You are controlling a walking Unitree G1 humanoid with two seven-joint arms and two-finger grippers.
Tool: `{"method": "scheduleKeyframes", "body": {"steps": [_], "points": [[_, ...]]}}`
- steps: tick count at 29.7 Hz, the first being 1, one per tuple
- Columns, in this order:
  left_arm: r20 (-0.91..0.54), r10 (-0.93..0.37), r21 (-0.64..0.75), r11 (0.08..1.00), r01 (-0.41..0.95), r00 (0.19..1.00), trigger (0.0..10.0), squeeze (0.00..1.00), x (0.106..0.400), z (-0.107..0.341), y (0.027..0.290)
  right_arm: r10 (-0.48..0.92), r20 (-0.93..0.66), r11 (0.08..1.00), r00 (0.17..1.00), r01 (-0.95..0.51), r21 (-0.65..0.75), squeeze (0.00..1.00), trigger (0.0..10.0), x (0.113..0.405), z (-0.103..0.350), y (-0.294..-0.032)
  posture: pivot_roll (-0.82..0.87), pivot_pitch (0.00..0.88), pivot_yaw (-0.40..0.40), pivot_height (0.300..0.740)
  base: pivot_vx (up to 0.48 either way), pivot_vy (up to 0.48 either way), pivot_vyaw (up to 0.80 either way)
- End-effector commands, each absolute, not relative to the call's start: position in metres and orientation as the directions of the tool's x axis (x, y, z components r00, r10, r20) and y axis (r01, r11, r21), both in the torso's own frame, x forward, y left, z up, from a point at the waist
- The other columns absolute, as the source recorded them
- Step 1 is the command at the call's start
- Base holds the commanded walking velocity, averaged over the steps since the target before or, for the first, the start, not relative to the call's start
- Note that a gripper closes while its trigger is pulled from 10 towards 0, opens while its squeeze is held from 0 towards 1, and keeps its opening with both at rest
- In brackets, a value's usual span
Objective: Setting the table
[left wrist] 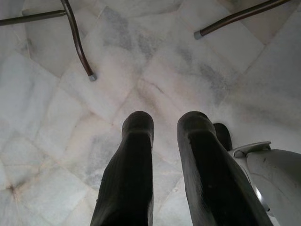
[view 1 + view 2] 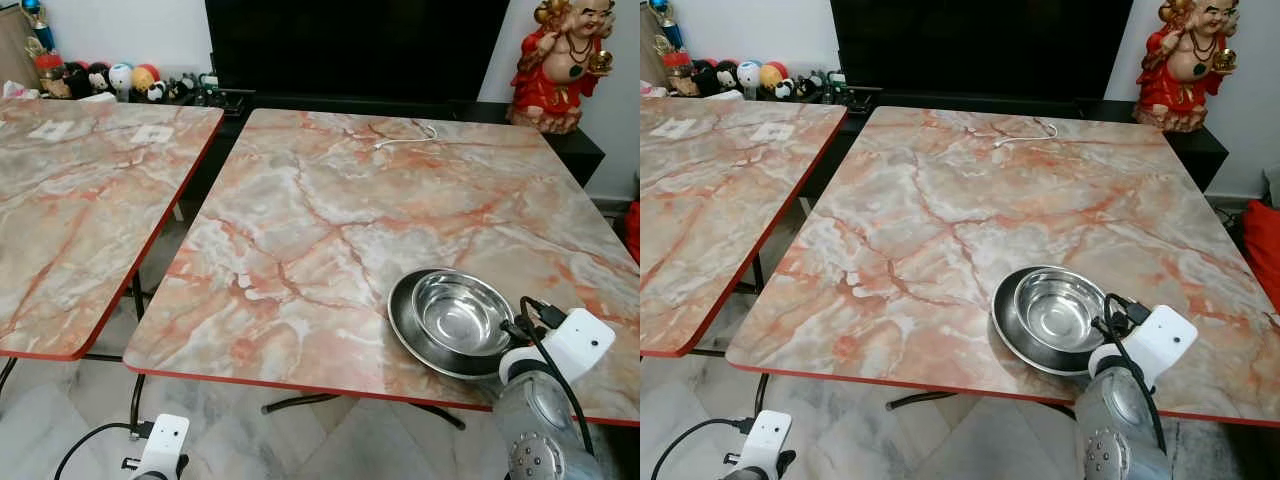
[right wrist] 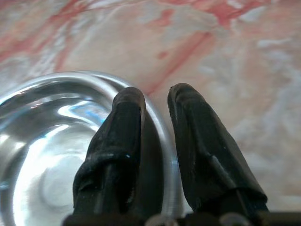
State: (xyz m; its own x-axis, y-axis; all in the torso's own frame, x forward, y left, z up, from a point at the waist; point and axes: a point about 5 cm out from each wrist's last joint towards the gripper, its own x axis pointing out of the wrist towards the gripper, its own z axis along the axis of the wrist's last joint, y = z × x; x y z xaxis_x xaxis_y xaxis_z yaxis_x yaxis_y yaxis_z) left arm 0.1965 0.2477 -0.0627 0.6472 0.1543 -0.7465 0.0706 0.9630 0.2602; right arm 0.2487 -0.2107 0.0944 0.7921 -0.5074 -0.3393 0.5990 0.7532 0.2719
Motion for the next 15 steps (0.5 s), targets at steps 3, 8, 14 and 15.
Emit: {"method": "scheduleKeyframes", "body": {"steps": [3, 8, 14, 15], "points": [[-0.756, 0.153, 0.267, 0.960, 0.086, 0.637, 10.0, 0.00, 0.196, -0.064, 0.246, -0.549, -0.247, 0.763, 0.798, 0.600, 0.243, 0.00, 10.0, 0.249, 0.107, -0.219, 0.12, 0.000, -0.033, 0.740, 0.000, 0.000, 0.00], [-0.754, 0.155, 0.272, 0.958, 0.088, 0.638, 10.0, 0.00, 0.196, -0.063, 0.248, -0.396, -0.102, 0.899, 0.913, 0.408, 0.160, 0.00, 10.0, 0.262, 0.125, -0.196, 0.11, 0.000, -0.025, 0.740, 0.000, 0.000, 0.00], [-0.751, 0.159, 0.272, 0.959, 0.080, 0.641, 10.0, 0.00, 0.196, -0.062, 0.251, -0.206, -0.057, 0.973, 0.977, 0.211, 0.098, 0.00, 10.0, 0.266, 0.121, -0.179, 0.10, 0.000, -0.029, 0.740, 0.000, 0.000, 0.00], [-0.750, 0.161, 0.272, 0.959, 0.078, 0.641, 10.0, 0.00, 0.196, -0.062, 0.252, -0.178, -0.054, 0.980, 0.983, 0.182, 0.076, 0.00, 10.0, 0.266, 0.120, -0.178, 0.10, 0.000, -0.029, 0.740, 0.000, 0.000, 0.00]]}}
